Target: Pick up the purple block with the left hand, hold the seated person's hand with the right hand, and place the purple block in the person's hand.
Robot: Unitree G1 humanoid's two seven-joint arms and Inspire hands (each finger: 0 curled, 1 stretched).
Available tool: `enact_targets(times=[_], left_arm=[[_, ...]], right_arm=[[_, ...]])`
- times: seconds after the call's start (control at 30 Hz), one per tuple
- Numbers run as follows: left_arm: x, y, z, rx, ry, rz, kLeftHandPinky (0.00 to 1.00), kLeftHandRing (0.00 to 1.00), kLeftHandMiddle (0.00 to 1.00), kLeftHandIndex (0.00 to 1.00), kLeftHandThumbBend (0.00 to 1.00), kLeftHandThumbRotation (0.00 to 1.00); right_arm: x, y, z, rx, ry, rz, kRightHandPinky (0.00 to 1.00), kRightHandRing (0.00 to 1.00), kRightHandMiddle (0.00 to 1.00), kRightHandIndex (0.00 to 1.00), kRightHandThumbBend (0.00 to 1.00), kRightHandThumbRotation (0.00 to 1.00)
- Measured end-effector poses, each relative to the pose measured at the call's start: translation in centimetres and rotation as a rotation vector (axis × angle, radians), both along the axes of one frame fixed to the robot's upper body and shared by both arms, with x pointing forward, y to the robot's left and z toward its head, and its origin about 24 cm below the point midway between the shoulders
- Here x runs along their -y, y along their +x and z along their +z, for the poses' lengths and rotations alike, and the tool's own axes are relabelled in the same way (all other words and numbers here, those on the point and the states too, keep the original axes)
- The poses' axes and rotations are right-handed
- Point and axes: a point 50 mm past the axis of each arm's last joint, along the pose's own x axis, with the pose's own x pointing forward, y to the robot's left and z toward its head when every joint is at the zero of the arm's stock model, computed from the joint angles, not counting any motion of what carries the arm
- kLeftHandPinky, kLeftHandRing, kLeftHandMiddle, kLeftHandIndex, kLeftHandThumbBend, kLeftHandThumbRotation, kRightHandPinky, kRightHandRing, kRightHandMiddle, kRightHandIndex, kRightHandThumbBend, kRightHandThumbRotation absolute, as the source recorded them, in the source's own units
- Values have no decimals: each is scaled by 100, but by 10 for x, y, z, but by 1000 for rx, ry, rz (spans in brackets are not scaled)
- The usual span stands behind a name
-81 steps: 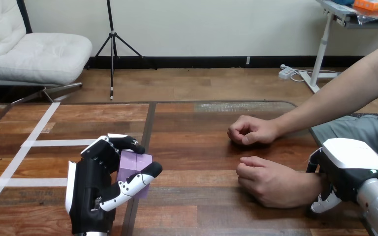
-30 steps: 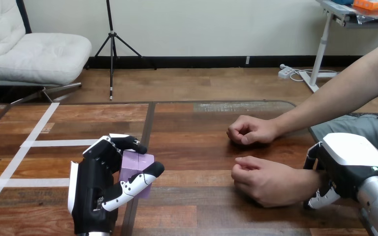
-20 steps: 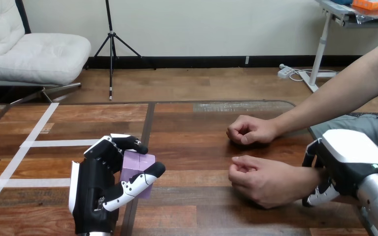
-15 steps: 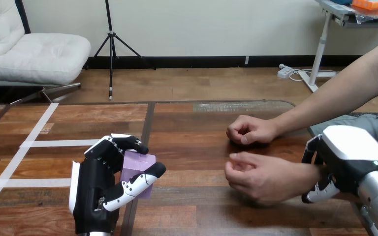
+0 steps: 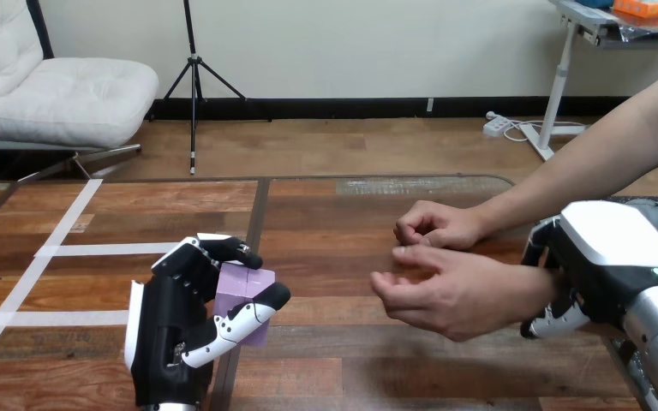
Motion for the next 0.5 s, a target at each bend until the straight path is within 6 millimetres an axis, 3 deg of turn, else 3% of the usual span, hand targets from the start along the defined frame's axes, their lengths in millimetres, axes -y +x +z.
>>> enact_targets(times=[0.5], left_arm=[[6, 7, 6, 28, 10, -49, 34, 41, 48, 48, 88, 5]], right_arm=[[-8, -2, 11, 46, -6, 38, 33, 41, 48, 51, 82, 0]])
